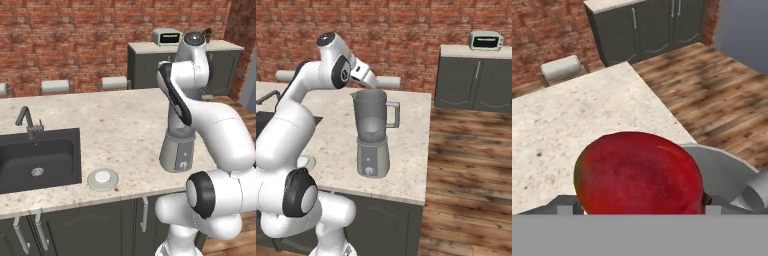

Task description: Open the blender lid, put the mango in the blender, close the lid, and start the blender.

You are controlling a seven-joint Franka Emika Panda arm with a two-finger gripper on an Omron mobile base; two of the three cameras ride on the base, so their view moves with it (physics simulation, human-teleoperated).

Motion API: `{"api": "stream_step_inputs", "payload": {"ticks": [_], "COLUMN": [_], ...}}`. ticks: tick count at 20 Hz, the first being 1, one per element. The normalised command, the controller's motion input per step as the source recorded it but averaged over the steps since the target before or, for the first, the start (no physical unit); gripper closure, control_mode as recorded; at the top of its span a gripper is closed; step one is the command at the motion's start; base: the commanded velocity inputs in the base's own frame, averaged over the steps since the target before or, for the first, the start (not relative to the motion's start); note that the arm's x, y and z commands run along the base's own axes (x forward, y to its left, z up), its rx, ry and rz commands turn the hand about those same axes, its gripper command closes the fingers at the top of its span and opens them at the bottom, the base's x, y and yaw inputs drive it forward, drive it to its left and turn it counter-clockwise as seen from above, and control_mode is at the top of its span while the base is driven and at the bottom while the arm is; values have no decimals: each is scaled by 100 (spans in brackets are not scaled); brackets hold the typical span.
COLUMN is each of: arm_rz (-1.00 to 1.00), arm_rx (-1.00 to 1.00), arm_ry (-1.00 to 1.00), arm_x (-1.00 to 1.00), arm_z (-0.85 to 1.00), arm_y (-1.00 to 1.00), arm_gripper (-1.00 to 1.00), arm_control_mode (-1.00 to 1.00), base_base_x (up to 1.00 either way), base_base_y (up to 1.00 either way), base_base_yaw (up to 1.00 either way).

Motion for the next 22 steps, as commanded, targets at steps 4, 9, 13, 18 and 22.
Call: {"api": "stream_step_inputs", "payload": {"ticks": [4, 9, 13, 18, 22], "arm_rz": [5, 6, 8, 7, 7], "arm_rx": [7, 8, 4, 0, 0], "arm_ry": [16, 11, 6, 7, 0], "arm_x": [21, 3, 0, 0, -30], "arm_z": [-30, -31, -47, -53, -35], "arm_y": [-25, -31, -13, 0, 0], "arm_gripper": [100, 100, 100, 100, 100], "arm_control_mode": [-100, -100, -100, -100, -100], "base_base_x": [0, 0, 0, 0, 0], "base_base_y": [0, 0, 0, 0, 0], "base_base_yaw": [0, 0, 0, 0, 0]}}
